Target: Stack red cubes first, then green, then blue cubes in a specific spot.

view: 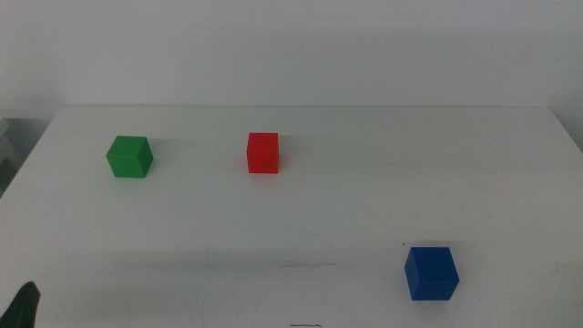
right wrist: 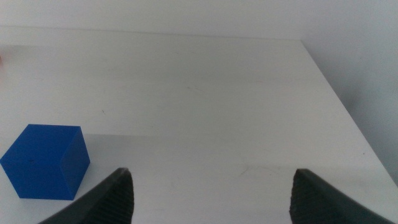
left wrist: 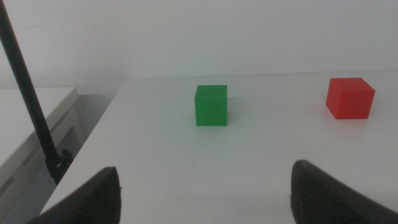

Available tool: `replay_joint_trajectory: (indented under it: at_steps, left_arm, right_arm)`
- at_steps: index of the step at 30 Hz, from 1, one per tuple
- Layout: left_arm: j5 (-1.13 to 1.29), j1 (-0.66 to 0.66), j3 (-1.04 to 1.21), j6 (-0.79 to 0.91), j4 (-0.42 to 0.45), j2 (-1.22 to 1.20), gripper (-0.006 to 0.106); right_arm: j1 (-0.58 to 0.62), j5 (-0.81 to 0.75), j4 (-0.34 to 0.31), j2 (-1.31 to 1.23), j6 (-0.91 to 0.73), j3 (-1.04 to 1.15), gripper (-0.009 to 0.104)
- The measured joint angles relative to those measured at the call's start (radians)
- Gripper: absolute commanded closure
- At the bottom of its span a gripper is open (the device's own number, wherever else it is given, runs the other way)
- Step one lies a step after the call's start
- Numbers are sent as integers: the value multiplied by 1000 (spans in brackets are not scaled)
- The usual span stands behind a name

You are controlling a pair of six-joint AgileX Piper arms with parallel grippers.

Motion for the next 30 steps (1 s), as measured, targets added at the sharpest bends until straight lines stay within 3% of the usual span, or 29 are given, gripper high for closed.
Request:
replay_joint_trajectory:
  at_steps: [10,16,30]
  left_arm:
    - [206,-64,-240,-1,-1,150,7]
    - [371,-131,-459,-1,-1,363,7]
    - [668,-139,-864,-4,-3,833,7]
  right_arm:
    - [0,0,0,0,0,0,31]
    - [0,0,0,0,0,0,31]
    - [0,0,0,0,0,0,31]
